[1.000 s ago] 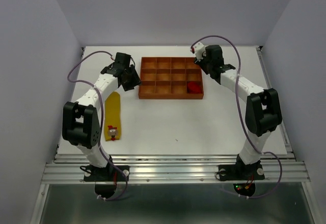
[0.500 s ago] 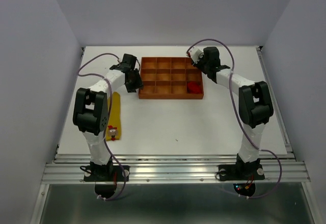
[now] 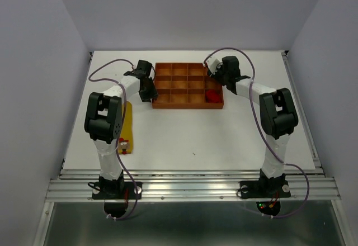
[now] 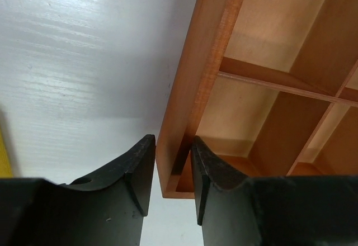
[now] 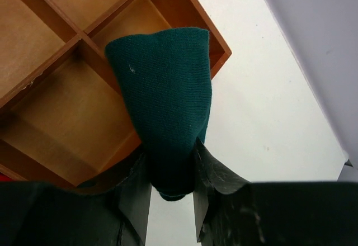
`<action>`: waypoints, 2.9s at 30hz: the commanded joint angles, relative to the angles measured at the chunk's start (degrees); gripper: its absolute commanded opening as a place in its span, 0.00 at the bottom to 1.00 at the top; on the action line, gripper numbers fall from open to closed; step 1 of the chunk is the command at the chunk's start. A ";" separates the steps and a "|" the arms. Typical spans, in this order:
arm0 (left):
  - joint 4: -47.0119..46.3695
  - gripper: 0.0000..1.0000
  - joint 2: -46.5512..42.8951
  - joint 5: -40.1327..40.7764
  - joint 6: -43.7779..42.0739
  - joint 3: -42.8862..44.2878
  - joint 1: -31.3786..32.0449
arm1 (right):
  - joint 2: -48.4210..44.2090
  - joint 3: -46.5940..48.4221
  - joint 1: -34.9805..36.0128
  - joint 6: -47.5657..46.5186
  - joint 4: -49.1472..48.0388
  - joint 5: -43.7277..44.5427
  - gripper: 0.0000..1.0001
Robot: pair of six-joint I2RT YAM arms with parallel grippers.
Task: Roll the socks
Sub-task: Place the sock in the storage box.
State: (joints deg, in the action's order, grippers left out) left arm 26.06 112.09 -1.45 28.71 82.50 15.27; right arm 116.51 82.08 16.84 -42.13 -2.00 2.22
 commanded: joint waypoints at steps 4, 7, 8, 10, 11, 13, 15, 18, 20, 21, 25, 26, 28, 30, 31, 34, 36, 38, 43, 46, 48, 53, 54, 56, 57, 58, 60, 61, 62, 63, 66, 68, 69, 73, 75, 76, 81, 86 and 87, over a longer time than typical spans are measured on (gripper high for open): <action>-0.31 0.36 0.93 0.84 -1.90 3.81 -0.24 | 0.03 -1.93 -0.23 0.12 -2.48 -4.77 0.01; -0.75 0.34 1.90 0.84 -2.43 4.60 -0.24 | 0.47 -2.01 -0.23 -0.41 -1.96 -5.03 0.01; -0.75 0.33 2.07 0.84 -2.34 4.69 -0.24 | 0.47 -2.19 -0.23 -0.50 -1.96 -5.20 0.01; -1.10 0.30 2.34 0.84 -2.61 4.60 -0.32 | 0.12 -2.80 -0.23 -0.32 -1.43 -6.51 0.01; -1.10 0.29 2.34 0.84 -2.61 4.51 -0.33 | -0.05 -2.81 -0.23 -0.32 -0.82 -7.57 0.01; -1.10 0.26 2.43 2.40 -2.69 4.51 -0.32 | -0.05 -2.72 -0.23 -0.06 1.38 -10.47 0.01; -1.02 0.21 2.52 2.68 -2.69 4.60 -0.24 | 0.03 -2.63 -0.23 0.38 3.56 -12.67 0.01; -0.84 0.14 2.87 3.03 -2.61 4.86 -0.33 | 0.12 -2.63 -0.23 0.82 5.60 -13.73 0.01; -1.01 0.09 2.95 3.04 -2.61 4.78 -0.24 | 0.12 -2.63 -0.23 0.38 7.35 -14.35 0.01; -1.10 0.05 3.13 3.04 -2.61 4.78 -0.24 | 0.12 -2.98 -0.23 -0.14 7.97 -14.61 0.01; -1.10 0.00 3.57 2.86 -2.61 4.87 -0.24 | 0.12 -2.90 -0.23 0.20 10.61 -15.49 0.01; -1.19 0.00 3.57 2.86 -2.61 4.86 -0.32 | 0.12 -2.98 -0.23 0.38 11.66 -15.66 0.01; -1.28 0.00 3.66 3.12 -2.78 4.95 -0.24 | 0.03 -2.81 -0.23 0.12 13.16 -16.37 0.01; -1.54 0.00 3.83 3.30 -3.13 5.04 -0.24 | 0.03 -2.89 -0.23 -0.49 14.82 -16.37 0.01; -1.54 0.00 3.92 3.21 -3.22 5.04 -0.24 | 0.03 -3.24 -0.23 -0.50 14.83 -16.28 0.01; -1.46 0.00 4.54 3.04 -3.66 5.74 -0.32 | 0.47 -3.68 -0.23 -0.68 15.36 -16.45 0.01; -1.46 0.00 4.71 2.86 -3.84 6.01 -0.24 | 0.91 -3.95 -0.23 -0.67 16.32 -16.81 0.01; -1.54 0.00 4.54 2.60 -4.10 5.92 -0.24 | 1.26 -4.04 -0.23 -0.94 16.85 -16.46 0.01; -3.21 0.00 3.13 2.16 -4.71 4.69 0.03 | 2.93 -2.64 0.30 -0.50 20.80 -17.16 0.01; -3.56 0.00 3.74 1.81 -5.07 4.78 0.20 | 3.46 -1.84 0.83 0.47 23.61 -17.86 0.01; -3.48 0.00 4.36 1.72 -5.24 5.21 0.46 | 3.81 -1.31 0.83 1.69 25.11 -18.30 0.01; -3.39 0.00 4.63 1.72 -5.07 5.39 0.82 | 4.52 -0.52 2.14 4.77 27.13 -17.07 0.01; -3.39 0.00 4.63 1.72 -4.89 5.22 0.73 | 4.78 -0.17 2.67 4.95 28.44 -16.99 0.01; -3.48 0.00 4.45 1.72 -4.63 4.95 0.99 | 5.04 0.01 3.19 5.83 29.24 -16.37 0.01; -3.56 0.00 4.54 1.80 -4.54 4.87 1.08 | 5.13 -0.08 3.20 5.83 29.59 -16.19 0.01; -3.48 0.00 4.62 1.72 -4.54 4.95 1.08 | 5.22 -0.17 3.20 6.53 29.68 -14.89 0.01; -3.21 0.00 4.71 1.81 -4.37 4.78 1.08 | 4.96 -0.43 3.99 7.06 30.38 -13.91 0.01; -3.21 0.00 4.80 1.81 -4.36 4.69 1.17 | 4.87 -0.61 3.99 7.32 30.48 -13.82 0.01; -3.21 0.00 4.71 1.89 -4.10 4.60 1.17 | 4.78 -0.78 4.51 7.67 30.56 -13.30 0.01; -3.21 0.00 4.80 1.72 -4.01 4.34 1.26 | 4.78 -0.96 4.52 7.59 30.83 -13.21 0.01; -3.21 0.00 4.71 1.81 -3.92 3.90 1.26 | 4.95 -2.54 4.52 8.38 29.77 -12.15 0.01; -2.95 0.00 4.80 2.42 -3.66 3.81 1.26 | 5.31 -2.19 4.52 9.34 29.77 -11.97 0.01; -2.78 0.00 4.80 2.51 -3.57 3.81 1.17 | 5.57 -2.02 4.52 9.52 30.38 -12.06 0.01; -2.60 0.00 4.80 4.00 -2.00 3.63 1.26 | 6.01 -1.93 4.52 10.57 30.83 -9.70 0.01; -2.42 0.00 4.89 4.70 -1.55 3.63 1.17 | 5.92 -1.75 4.52 10.05 32.05 -9.43 0.01; -2.16 0.00 5.06 5.66 -1.12 3.63 1.17 | 6.01 -1.49 4.52 10.05 32.49 -8.90 0.01; -1.98 0.00 6.38 5.85 0.56 3.81 0.73 | 6.62 -0.79 3.38 7.77 34.96 -7.06 0.01; -2.07 0.00 7.09 5.76 0.91 4.69 0.47 | 7.42 -0.96 2.85 3.20 36.19 -2.85 0.01; -1.90 0.00 7.26 5.85 0.65 4.95 0.38 | 7.59 -0.79 2.85 2.93 35.93 -2.49 0.01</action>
State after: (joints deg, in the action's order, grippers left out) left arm 26.00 115.46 3.09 24.73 86.72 16.08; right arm 118.15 85.01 19.49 -36.67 14.72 -4.03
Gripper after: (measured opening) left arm 0.262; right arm 0.338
